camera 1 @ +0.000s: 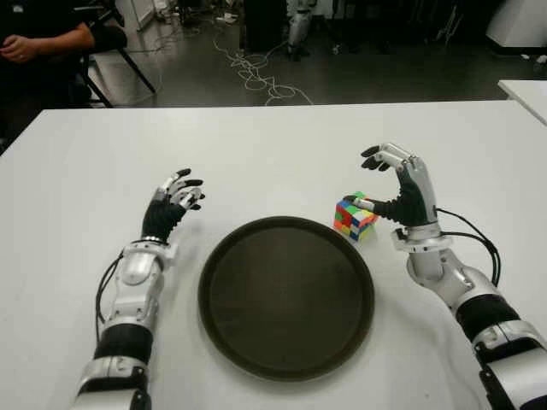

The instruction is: Pick up the Rubik's Cube and put it in the plate

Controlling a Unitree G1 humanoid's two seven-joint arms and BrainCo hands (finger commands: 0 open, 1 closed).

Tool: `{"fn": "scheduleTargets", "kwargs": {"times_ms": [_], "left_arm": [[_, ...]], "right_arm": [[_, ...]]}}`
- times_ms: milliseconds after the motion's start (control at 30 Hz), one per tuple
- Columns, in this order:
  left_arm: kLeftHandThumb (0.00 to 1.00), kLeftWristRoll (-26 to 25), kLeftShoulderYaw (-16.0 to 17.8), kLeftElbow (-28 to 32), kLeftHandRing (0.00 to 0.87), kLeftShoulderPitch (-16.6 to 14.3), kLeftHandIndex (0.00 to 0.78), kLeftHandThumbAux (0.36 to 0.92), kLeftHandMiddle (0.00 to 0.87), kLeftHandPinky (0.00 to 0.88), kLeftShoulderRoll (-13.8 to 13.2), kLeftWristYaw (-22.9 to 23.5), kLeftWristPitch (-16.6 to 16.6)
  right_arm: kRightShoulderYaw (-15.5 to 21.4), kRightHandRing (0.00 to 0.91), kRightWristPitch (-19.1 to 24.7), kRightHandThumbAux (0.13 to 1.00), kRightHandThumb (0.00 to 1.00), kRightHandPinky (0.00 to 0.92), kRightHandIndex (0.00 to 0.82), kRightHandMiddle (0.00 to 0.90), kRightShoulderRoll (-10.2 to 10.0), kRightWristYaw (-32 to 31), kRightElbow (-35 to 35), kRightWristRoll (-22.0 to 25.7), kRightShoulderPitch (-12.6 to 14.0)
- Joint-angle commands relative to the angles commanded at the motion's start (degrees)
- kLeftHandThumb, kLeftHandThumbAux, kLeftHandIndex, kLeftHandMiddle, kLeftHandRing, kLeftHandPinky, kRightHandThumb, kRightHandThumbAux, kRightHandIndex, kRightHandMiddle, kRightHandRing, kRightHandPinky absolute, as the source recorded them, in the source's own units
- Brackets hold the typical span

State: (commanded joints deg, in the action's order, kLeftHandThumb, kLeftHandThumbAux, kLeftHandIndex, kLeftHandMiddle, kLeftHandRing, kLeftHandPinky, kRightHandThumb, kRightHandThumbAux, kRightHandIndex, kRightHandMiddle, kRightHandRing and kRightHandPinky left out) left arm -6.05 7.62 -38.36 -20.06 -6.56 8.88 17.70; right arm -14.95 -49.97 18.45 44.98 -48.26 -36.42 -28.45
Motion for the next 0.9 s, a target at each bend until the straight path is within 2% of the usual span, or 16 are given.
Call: {"fn": "scheduleTargets", "kwargs": {"times_ms": [567, 600, 633, 667, 700, 733, 767, 800, 867, 900], "left_arm": [[0.622, 0.2, -0.1, -0.2, 0.352, -0.1, 0.169, 0.624, 0.291, 0.399, -0.1, 0.0, 0.2], [0.623, 0.1, -0.1, -0.1, 0.355, -0.1, 0.17, 0.626, 0.294, 0.4, -0.1, 0.1, 0.2], [0.624, 0.1, -0.1, -0.1, 0.356, 0.0, 0.17, 0.626, 0.294, 0.4, -0.1, 0.1, 0.1], [0.624, 0.1, -0.1, 0.0, 0.357, 0.0, 0.171, 0.627, 0.295, 0.4, -0.1, 0.1, 0.1], [0.624, 0.1, -0.1, 0.0, 0.357, 0.0, 0.172, 0.628, 0.296, 0.4, -0.1, 0.1, 0.1], [0.624, 0.1, -0.1, 0.0, 0.358, 0.0, 0.172, 0.628, 0.296, 0.4, -0.1, 0.1, 0.1], [0.624, 0.3, -0.2, -0.1, 0.358, -0.1, 0.172, 0.628, 0.296, 0.401, -0.1, 0.0, 0.1], [0.623, 0.4, -0.2, -0.1, 0.357, -0.1, 0.173, 0.625, 0.296, 0.4, -0.1, 0.0, 0.1], [0.622, 0.5, -0.3, -0.2, 0.356, -0.1, 0.173, 0.623, 0.295, 0.4, -0.2, -0.1, 0.1], [0.622, 0.5, -0.3, -0.3, 0.356, -0.1, 0.173, 0.622, 0.295, 0.4, -0.2, -0.1, 0.2]], "right_arm": [[0.7, 0.767, 2.3, 0.856, 0.0, 0.759, 0.57, 0.75, -0.7, -4.5, 1.4, 1.3, 0.7], [0.8, 0.702, 2.7, 0.847, 0.0, 0.703, 0.519, 0.671, -0.7, -5.1, 1.6, 1.5, 0.7], [0.8, 0.678, 3.4, 0.844, 0.0, 0.682, 0.501, 0.642, -0.7, -6.1, 1.8, 1.8, 0.8], [0.8, 0.575, 4.0, 0.824, 0.0, 0.58, 0.423, 0.533, -0.7, -6.8, 2.0, 1.9, 0.8], [0.8, 0.509, 4.4, 0.811, 0.0, 0.514, 0.374, 0.463, -0.7, -7.3, 2.3, 2.0, 0.9], [0.8, 0.485, 4.6, 0.806, 0.0, 0.491, 0.356, 0.438, -0.6, -7.6, 2.4, 2.1, 1.0], [0.5, 0.451, 7.5, 0.8, 0.0, 0.457, 0.33, 0.402, 0.4, -10.1, 2.8, 1.4, 1.3], [0.3, 0.289, 9.7, 0.73, 0.0, 0.292, 0.211, 0.257, 1.2, -11.9, 3.2, 1.0, 1.6], [0.1, 0.147, 12.3, 0.67, 0.0, 0.149, 0.108, 0.131, 2.0, -14.2, 4.1, 0.6, 2.0], [-0.1, 0.118, 14.5, 0.657, 0.0, 0.119, 0.086, 0.105, 2.1, -16.2, 5.4, 0.3, 2.4]]}}
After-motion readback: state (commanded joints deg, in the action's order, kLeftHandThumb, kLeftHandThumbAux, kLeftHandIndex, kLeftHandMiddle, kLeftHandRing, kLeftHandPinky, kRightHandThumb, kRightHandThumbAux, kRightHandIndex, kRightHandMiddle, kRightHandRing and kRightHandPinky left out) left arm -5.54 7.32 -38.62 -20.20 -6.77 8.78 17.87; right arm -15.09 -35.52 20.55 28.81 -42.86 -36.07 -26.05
